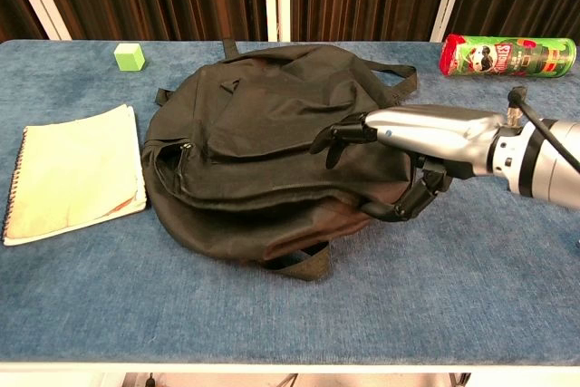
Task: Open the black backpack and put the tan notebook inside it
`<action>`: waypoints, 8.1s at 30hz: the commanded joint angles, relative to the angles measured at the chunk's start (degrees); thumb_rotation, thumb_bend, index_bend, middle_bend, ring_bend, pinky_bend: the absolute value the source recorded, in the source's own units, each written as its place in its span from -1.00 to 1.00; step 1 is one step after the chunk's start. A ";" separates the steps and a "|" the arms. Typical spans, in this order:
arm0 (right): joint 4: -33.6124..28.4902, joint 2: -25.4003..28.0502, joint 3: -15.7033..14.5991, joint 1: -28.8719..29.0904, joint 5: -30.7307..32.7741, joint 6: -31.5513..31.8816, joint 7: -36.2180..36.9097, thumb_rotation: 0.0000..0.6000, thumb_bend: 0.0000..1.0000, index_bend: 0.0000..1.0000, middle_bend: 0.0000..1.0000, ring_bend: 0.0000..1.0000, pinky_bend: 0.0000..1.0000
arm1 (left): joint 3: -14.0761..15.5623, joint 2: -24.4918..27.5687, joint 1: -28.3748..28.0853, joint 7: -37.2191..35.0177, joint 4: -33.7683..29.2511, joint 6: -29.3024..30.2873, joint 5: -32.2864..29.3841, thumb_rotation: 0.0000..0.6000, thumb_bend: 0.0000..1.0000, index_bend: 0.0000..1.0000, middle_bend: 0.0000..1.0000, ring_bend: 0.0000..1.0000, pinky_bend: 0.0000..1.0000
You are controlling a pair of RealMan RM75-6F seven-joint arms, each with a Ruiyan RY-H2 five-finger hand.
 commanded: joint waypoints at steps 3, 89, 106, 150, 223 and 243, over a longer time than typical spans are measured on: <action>-0.75 1.28 -0.09 -0.04 0.61 0.45 0.24 1.00 -0.23 -0.63 -0.49 -0.96 -0.98 | -0.13 0.08 -0.13 0.02 -0.02 -0.26 0.01 1.00 -0.91 -0.73 -0.83 -0.92 -0.72; -1.12 -15.52 21.80 -0.10 38.58 17.03 3.65 1.00 0.19 0.55 0.21 -0.32 -0.72 | -1.16 -28.33 -15.74 -26.22 49.69 -16.37 -6.31 1.00 -0.38 -0.61 -0.69 -0.84 -0.71; -1.28 -14.62 22.01 -0.33 38.96 16.30 4.79 1.00 0.19 0.55 0.21 -0.32 -0.75 | -2.31 -33.67 -18.74 -24.05 58.01 -13.31 -6.27 1.00 -0.54 -0.30 -0.35 -0.59 -0.62; -3.79 -16.73 27.08 1.91 41.79 16.37 9.34 1.00 0.14 0.55 0.17 -0.32 -0.77 | 3.40 -30.69 -10.25 -8.01 61.85 27.94 3.37 1.00 -0.18 0.49 0.42 0.18 0.13; -11.08 -17.43 29.02 3.90 40.57 16.61 17.31 1.00 0.12 0.54 0.16 -0.32 -0.77 | -9.56 -50.03 -36.58 11.35 57.65 -18.15 -5.87 1.00 -0.54 0.08 0.10 0.08 0.12; -6.53 -13.05 21.39 3.16 34.30 6.85 16.57 1.00 -0.02 -0.19 -0.31 -0.66 -0.98 | -0.37 -21.46 -16.50 8.98 18.30 0.14 -5.98 1.00 -0.90 -0.25 -0.14 -0.12 0.08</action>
